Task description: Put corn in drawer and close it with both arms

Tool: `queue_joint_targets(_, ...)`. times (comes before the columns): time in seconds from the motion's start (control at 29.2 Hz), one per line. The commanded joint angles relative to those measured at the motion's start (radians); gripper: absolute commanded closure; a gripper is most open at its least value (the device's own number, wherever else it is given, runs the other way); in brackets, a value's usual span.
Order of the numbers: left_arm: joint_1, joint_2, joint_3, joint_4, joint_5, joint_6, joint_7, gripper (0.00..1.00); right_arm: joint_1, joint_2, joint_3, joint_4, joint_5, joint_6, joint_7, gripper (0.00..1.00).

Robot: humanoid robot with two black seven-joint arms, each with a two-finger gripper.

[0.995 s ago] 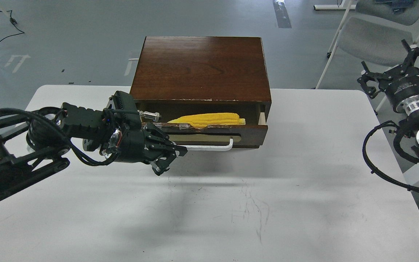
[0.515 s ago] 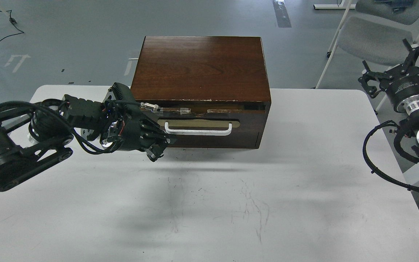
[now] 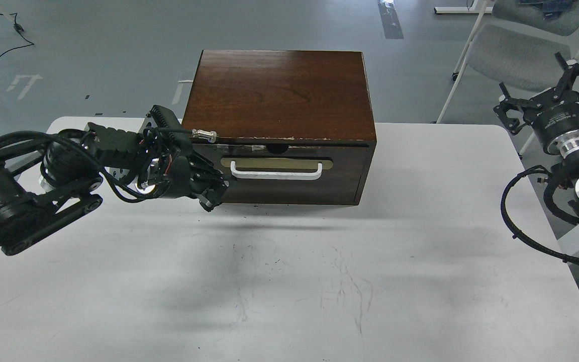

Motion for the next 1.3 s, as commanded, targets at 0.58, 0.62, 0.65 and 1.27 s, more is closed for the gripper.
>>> queue_joint_targets(0.58,-0.004,-0.021,0.014,-0.014,0.0,0.0,-0.012,1.0,-0.004,-0.003,-0.003,0.0,-0.002,0.0,0.001,0.0)
queue_joint_targets(0.62,-0.004,-0.019,0.014,-0.017,0.0,0.0,-0.012,1.0,-0.004,-0.003,-0.003,0.0,-0.002,0.0,0.001,0.0)
queue_joint_targets(0.65,-0.002,-0.019,0.014,-0.022,0.0,0.0,-0.014,1.0,-0.004,-0.003,-0.005,0.0,-0.003,0.0,0.001,0.0)
queue_joint_targets(1.27,0.018,0.177,-0.154,-0.022,-1.155,0.0,-0.094,0.59,0.023,-0.008,0.003,0.003,-0.003,0.0,0.009,0.0)
